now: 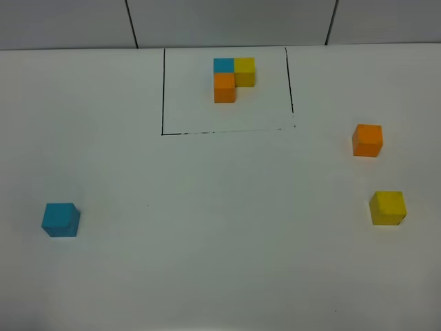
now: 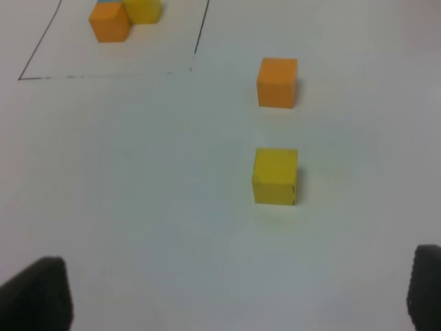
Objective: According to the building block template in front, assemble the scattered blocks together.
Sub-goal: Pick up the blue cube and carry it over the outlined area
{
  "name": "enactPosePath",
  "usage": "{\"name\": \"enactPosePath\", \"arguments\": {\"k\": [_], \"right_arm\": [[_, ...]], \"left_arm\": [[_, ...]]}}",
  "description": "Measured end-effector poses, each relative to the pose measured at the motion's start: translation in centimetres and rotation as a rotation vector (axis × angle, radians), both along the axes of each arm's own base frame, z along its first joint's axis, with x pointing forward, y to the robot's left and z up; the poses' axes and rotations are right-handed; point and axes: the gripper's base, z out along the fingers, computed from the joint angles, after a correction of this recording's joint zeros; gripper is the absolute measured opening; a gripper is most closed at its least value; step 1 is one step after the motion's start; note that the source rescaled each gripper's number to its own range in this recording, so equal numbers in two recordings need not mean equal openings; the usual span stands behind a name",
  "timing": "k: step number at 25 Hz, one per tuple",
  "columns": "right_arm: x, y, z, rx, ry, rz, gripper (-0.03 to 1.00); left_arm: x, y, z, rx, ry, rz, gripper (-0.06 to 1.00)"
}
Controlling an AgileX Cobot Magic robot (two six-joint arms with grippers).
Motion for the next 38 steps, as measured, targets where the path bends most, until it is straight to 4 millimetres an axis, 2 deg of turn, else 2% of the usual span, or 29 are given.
{"name": "enactPosePath", "arguments": {"k": [19, 38], "right_arm": [[0.0, 0.0, 0.0, -0.001, 0.0, 0.0, 0.87], [0.0, 0.0, -0.01, -0.001, 0.001, 0.0, 0.82]], "left_arm": [[0.0, 0.0, 0.0, 0.0, 0.0, 0.0, 0.66], [0.0, 0.0, 0.0, 0.0, 0.0, 0.0, 0.66]]}}
